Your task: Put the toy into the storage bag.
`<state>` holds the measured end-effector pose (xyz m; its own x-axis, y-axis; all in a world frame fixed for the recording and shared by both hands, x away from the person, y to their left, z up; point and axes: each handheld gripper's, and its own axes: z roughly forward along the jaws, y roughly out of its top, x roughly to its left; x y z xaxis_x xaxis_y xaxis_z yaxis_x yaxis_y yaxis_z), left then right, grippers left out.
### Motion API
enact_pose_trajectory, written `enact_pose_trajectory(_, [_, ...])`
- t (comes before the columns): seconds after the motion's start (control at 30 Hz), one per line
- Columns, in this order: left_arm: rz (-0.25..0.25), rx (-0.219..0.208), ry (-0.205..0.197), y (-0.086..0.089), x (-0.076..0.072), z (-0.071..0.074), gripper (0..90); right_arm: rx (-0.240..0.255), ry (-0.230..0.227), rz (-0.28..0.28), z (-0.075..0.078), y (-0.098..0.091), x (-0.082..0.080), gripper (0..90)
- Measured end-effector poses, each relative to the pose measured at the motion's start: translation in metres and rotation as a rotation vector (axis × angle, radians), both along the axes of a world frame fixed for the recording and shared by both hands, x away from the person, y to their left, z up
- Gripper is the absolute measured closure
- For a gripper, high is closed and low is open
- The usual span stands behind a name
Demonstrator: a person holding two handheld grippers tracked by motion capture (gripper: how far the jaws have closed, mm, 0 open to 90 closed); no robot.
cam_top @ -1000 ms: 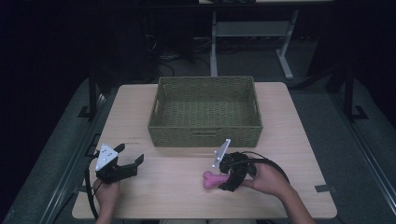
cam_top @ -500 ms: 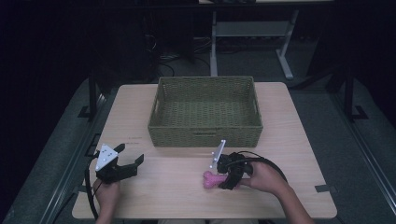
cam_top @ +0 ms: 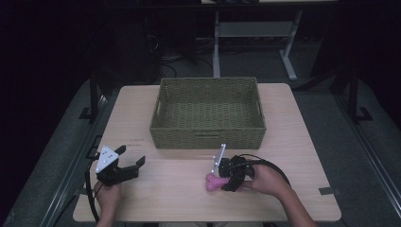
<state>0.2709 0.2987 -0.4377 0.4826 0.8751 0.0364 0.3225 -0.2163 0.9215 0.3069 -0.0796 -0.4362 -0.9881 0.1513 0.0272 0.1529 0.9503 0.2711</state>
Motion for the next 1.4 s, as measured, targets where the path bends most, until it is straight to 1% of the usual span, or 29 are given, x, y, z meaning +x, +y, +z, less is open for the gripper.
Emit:
enact_pose_trajectory(0.03, [0.000, 0.000, 0.000, 0.000, 0.000, 0.000, 13.9, 0.000, 0.000, 0.000, 0.000, 0.000, 0.000, 51.8])
enact_pose_trajectory(0.07, [0.001, 0.001, 0.000, 0.000, 0.000, 0.000, 13.9, -0.003, -0.001, 0.006, -0.001, 0.001, 0.000, 53.8])
enact_pose_trajectory(0.13, [0.000, -0.006, 0.002, 0.001, 0.000, 0.000, 13.9, 0.001, -0.006, 0.014, 0.000, 0.001, 0.000, 55.2])
enact_pose_trajectory(0.27, [0.001, -0.005, 0.003, 0.001, 0.001, 0.000, 13.9, 0.009, 0.006, 0.022, 0.000, -0.001, 0.001, 57.5])
enact_pose_trajectory(0.37, [0.002, -0.002, 0.001, 0.000, 0.000, 0.000, 13.9, 0.010, 0.018, 0.012, 0.001, -0.002, 0.001, 58.1])
enact_pose_trajectory(0.47, [0.003, -0.006, 0.002, 0.001, 0.000, 0.000, 13.9, 0.030, 0.026, -0.002, 0.006, -0.006, 0.003, 58.3])
enact_pose_trajectory(0.5, [0.006, -0.007, 0.002, 0.001, 0.000, 0.000, 13.8, 0.042, 0.025, -0.007, 0.011, -0.009, 0.005, 58.3])
enact_pose_trajectory(0.53, [0.006, -0.007, 0.002, 0.001, 0.000, 0.000, 13.9, 0.042, 0.025, -0.007, 0.011, -0.009, 0.005, 58.3])
enact_pose_trajectory(0.57, [0.001, -0.006, 0.002, 0.001, 0.000, 0.000, 13.9, 0.055, 0.027, -0.010, 0.015, -0.011, 0.006, 58.4])
enact_pose_trajectory(0.6, [0.001, -0.006, 0.002, 0.001, 0.000, 0.000, 13.9, 0.061, 0.027, -0.010, 0.017, -0.011, 0.006, 58.4])
enact_pose_trajectory(0.67, [0.001, -0.001, -0.001, 0.001, 0.000, 0.000, 13.8, 0.062, 0.025, -0.010, 0.019, -0.012, 0.006, 58.4])
enact_pose_trajectory(0.7, [0.001, -0.001, 0.000, 0.001, 0.000, 0.000, 13.9, 0.066, 0.025, -0.008, 0.023, -0.013, 0.008, 58.4])
enact_pose_trajectory(0.83, [0.008, -0.006, 0.002, 0.002, 0.000, 0.000, 13.9, 0.075, 0.025, -0.012, 0.030, -0.015, 0.011, 58.4])
enact_pose_trajectory(0.9, [0.003, -0.007, 0.001, 0.002, 0.000, 0.000, 13.9, 0.086, 0.026, -0.012, 0.035, -0.016, 0.013, 58.4])
enact_pose_trajectory(0.93, [0.006, -0.005, 0.001, 0.002, 0.000, 0.000, 13.9, 0.095, 0.022, -0.009, 0.041, -0.017, 0.015, 58.4])
enact_pose_trajectory(0.97, [0.006, -0.005, 0.001, 0.002, 0.000, 0.000, 13.9, 0.095, 0.022, -0.009, 0.041, -0.017, 0.015, 58.4])
enact_pose_trajectory(1.0, [0.007, -0.007, 0.001, 0.002, 0.000, 0.000, 13.9, 0.096, 0.021, -0.011, 0.044, -0.018, 0.016, 58.4])
enact_pose_trajectory(1.03, [0.005, -0.008, 0.002, 0.003, 0.000, 0.000, 13.9, 0.112, 0.022, -0.012, 0.051, -0.019, 0.019, 58.4])
enact_pose_trajectory(1.07, [0.007, -0.010, 0.004, 0.003, 0.000, 0.000, 13.9, 0.112, 0.022, -0.012, 0.051, -0.019, 0.019, 58.4])
enact_pose_trajectory(1.13, [0.011, -0.014, 0.004, 0.004, 0.000, 0.000, 13.8, 0.126, 0.021, -0.017, 0.060, -0.022, 0.024, 58.4])
enact_pose_trajectory(1.2, [0.009, -0.016, 0.001, 0.004, -0.001, 0.000, 13.9, 0.136, 0.020, -0.021, 0.067, -0.023, 0.026, 58.4])
enact_pose_trajectory(1.27, [0.009, -0.013, 0.002, 0.004, -0.001, 0.000, 13.9, 0.140, 0.020, -0.019, 0.069, -0.024, 0.028, 58.3])
enact_pose_trajectory(1.3, [0.007, -0.014, 0.003, 0.004, -0.001, 0.000, 13.9, 0.157, 0.023, -0.020, 0.076, -0.026, 0.031, 58.3])
enact_pose_trajectory(1.33, [0.006, -0.015, 0.004, 0.004, -0.001, 0.000, 13.9, 0.157, 0.023, -0.020, 0.076, -0.026, 0.031, 58.3])
enact_pose_trajectory(1.37, [0.005, -0.015, 0.003, 0.004, -0.001, 0.000, 13.9, 0.174, 0.026, -0.020, 0.082, -0.027, 0.033, 58.3])
enact_pose_trajectory(1.4, [0.007, -0.015, 0.002, 0.004, 0.000, 0.000, 13.9, 0.174, 0.026, -0.020, 0.082, -0.027, 0.033, 58.3])
